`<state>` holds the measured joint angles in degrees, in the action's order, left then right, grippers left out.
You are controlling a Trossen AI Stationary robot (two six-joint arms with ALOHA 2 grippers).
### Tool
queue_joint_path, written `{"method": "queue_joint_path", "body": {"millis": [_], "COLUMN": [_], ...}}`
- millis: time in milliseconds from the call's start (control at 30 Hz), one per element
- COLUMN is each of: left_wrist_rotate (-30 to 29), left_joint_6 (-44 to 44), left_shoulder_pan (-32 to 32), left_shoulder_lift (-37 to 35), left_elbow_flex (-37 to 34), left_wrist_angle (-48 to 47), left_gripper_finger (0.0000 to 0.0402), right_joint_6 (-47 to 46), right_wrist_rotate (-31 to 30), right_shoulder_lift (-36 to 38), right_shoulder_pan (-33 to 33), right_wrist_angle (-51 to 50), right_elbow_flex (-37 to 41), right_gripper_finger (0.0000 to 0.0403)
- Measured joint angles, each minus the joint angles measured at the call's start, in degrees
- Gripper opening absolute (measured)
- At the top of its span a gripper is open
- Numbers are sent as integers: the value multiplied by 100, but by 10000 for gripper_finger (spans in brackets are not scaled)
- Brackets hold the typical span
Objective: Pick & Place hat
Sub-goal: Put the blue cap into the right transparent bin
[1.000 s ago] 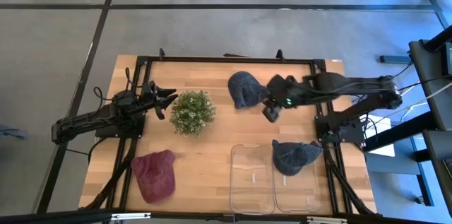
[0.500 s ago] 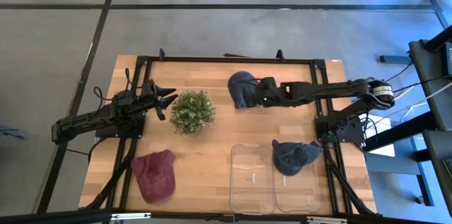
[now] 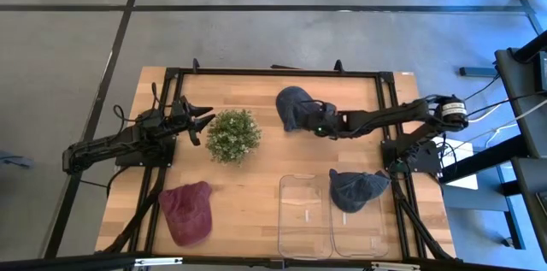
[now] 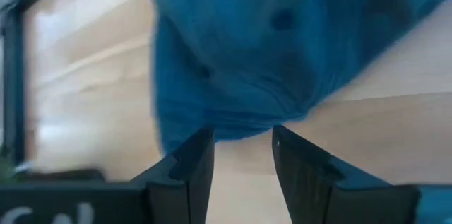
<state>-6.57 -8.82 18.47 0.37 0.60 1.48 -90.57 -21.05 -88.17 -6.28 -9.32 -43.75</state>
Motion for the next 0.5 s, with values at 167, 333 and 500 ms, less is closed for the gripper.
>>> {"method": "queue_joint_path", "body": {"millis": [167,333,500], "left_wrist_rotate": [2,9,13], "left_joint_6": [0,-84,-89], "left_shoulder_pan": [1,1,1], "left_shoulder_lift": [0,-1,-1], "left_elbow_flex": [0,0,0], "left_wrist_angle": [0,-1,-2], "left_gripper_finger": [136,136,136], "right_joint_6": [-132,-542,-1324], "right_wrist_rotate": [-31,-38,-403], "right_shoulder_lift": [-381,-785,-1093], "right_shoulder_pan": [0,0,2], "right_wrist_angle": [149,146,142], "right_elbow_flex": [-52,-114,-122], "right_gripper_finger": [144,144,144]}}
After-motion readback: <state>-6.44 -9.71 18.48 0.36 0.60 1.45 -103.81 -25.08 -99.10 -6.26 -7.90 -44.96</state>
